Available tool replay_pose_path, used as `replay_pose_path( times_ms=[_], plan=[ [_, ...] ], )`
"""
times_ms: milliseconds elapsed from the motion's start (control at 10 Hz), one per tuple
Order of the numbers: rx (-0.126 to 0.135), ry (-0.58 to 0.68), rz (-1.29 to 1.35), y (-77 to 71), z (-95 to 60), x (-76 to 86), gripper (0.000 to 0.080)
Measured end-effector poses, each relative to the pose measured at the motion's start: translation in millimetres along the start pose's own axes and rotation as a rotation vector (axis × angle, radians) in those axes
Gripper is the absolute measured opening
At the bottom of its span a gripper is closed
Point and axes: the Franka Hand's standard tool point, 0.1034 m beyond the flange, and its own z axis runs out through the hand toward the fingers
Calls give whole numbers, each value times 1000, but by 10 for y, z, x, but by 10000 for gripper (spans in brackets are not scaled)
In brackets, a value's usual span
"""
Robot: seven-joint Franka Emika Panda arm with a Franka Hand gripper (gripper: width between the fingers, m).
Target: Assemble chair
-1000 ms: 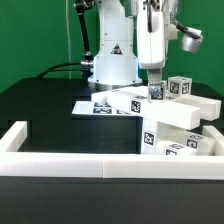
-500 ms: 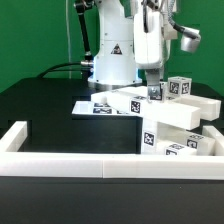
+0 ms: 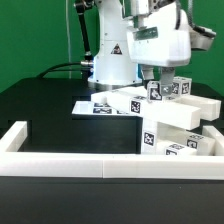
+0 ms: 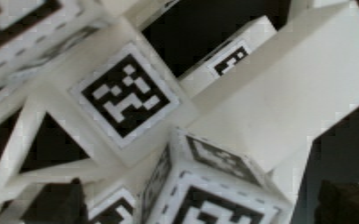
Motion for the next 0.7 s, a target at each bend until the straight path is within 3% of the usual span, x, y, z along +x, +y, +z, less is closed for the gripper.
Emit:
replay_pose_path(
  times_ms=[700],
  plan=[
    [-5, 12, -592, -34, -18, 1, 649]
  ],
)
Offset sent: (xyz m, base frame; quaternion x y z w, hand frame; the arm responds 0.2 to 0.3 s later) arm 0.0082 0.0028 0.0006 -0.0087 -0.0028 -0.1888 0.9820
